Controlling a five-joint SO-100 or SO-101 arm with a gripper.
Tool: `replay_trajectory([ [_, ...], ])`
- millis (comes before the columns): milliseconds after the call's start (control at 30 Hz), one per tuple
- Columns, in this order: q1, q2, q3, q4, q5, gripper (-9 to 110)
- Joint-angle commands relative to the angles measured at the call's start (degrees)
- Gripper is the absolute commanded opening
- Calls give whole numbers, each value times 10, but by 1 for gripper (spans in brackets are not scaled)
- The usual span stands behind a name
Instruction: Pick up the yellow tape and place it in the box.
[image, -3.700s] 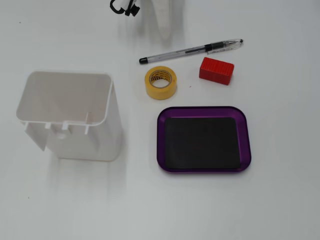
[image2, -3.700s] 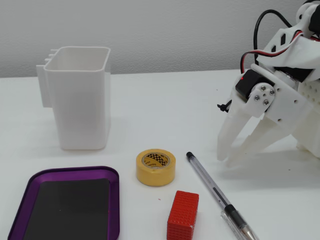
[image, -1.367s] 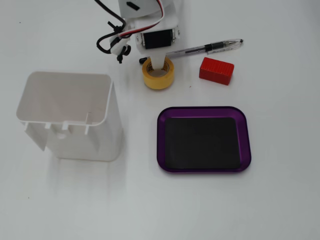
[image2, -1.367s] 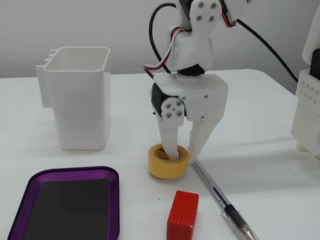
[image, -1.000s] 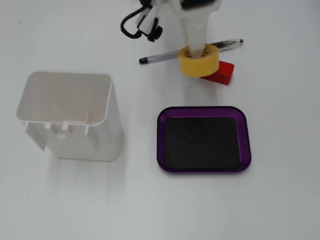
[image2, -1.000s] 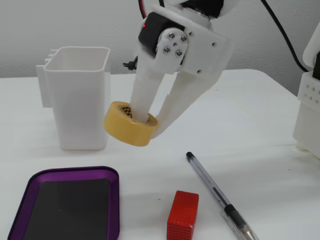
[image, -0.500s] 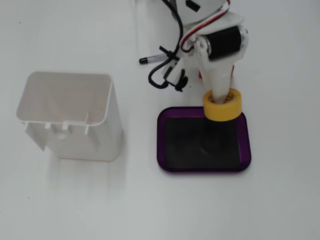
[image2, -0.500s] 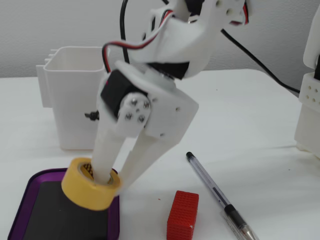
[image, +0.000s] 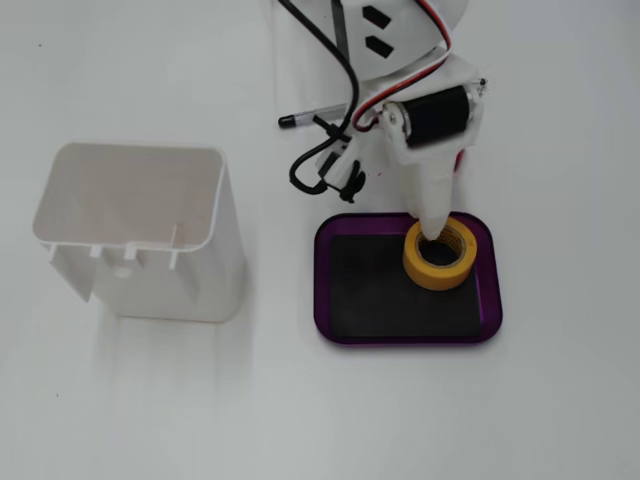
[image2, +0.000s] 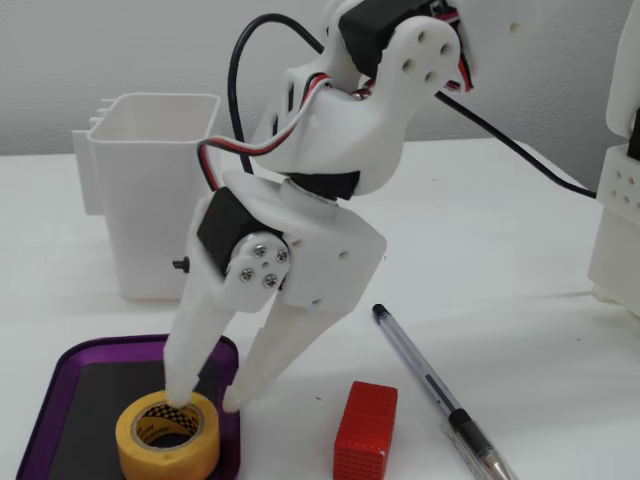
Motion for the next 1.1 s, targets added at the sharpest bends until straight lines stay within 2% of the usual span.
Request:
replay_trajectory([
  [0, 10, 53, -42, 47, 5, 10],
  [267, 4, 235, -117, 259, 6, 10],
  [533, 11, 495, -30, 421, 5, 10],
  [867, 15, 855, 330, 396, 4, 10],
  [1067, 104, 1052, 569, 321, 9, 10],
])
